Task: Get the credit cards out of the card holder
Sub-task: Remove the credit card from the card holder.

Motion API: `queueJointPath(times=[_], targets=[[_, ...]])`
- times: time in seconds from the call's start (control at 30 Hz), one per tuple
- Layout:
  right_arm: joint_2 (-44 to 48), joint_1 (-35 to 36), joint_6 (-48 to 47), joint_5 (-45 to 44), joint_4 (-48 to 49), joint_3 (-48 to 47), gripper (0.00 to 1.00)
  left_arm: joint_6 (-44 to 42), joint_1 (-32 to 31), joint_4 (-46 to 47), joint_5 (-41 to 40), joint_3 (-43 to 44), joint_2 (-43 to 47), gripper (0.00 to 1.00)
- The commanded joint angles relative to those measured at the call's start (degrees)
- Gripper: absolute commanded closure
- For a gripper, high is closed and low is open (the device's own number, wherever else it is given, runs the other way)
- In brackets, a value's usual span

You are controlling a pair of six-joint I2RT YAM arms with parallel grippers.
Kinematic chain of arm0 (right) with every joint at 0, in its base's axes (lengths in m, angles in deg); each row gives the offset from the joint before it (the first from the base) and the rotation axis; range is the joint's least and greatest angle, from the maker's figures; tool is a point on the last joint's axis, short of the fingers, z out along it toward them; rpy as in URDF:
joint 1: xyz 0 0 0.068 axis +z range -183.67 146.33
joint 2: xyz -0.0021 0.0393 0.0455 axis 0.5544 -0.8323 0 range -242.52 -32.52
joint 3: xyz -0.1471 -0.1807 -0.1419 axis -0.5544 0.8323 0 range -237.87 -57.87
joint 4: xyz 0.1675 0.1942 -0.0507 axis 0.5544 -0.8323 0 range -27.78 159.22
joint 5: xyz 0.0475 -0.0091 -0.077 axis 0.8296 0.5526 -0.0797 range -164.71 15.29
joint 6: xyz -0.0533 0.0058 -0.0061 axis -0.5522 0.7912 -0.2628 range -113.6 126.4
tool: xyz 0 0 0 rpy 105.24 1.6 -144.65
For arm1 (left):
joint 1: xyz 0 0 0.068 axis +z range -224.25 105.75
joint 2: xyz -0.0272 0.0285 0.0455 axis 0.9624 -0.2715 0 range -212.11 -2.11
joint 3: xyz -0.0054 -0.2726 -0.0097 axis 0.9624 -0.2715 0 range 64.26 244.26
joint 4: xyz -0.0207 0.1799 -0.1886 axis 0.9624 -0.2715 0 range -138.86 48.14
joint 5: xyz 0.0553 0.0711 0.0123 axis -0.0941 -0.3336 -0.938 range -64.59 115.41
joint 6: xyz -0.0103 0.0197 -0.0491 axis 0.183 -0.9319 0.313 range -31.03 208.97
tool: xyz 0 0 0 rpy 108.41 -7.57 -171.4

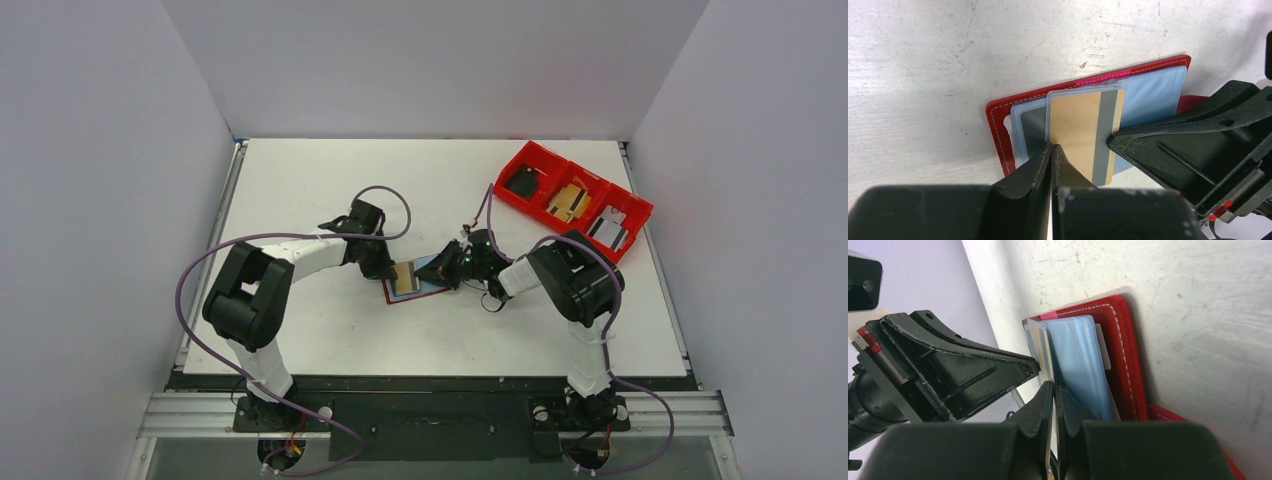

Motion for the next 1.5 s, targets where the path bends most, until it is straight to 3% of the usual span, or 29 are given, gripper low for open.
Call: queueJointPath(times=[0.0, 0.63, 0.83, 1.03, 1.47], targets=[[1.5, -1.7, -2.4, -1.7, 0.6, 0.8, 1.00, -2.0, 0.8, -5.2, -5.7, -3.9, -3.0, 1.00], [3.8, -3.3, -5.6, -3.6, -3.7, 1.4, 0.96, -2.1, 1.1, -5.4, -7.1, -4.8, -3.9, 1.00], [3.3, -3.2, -4.7, -2.6, -1.8, 1.5, 0.82, -2.1, 1.1, -4.9, -6.9, -4.9, -4.3, 1.00], [2.6, -2.7, -4.8, -2.1, -2.2, 1.3, 0.79, -2.1, 1.0, -4.7, -6.6, -4.7, -4.7, 1.00], [1.3, -0.5, -9.6, -3.4, -11.2, -2.0, 0.79, -2.3, 0.9, -4.7, -6.2, -4.2, -4.8, 1.00]])
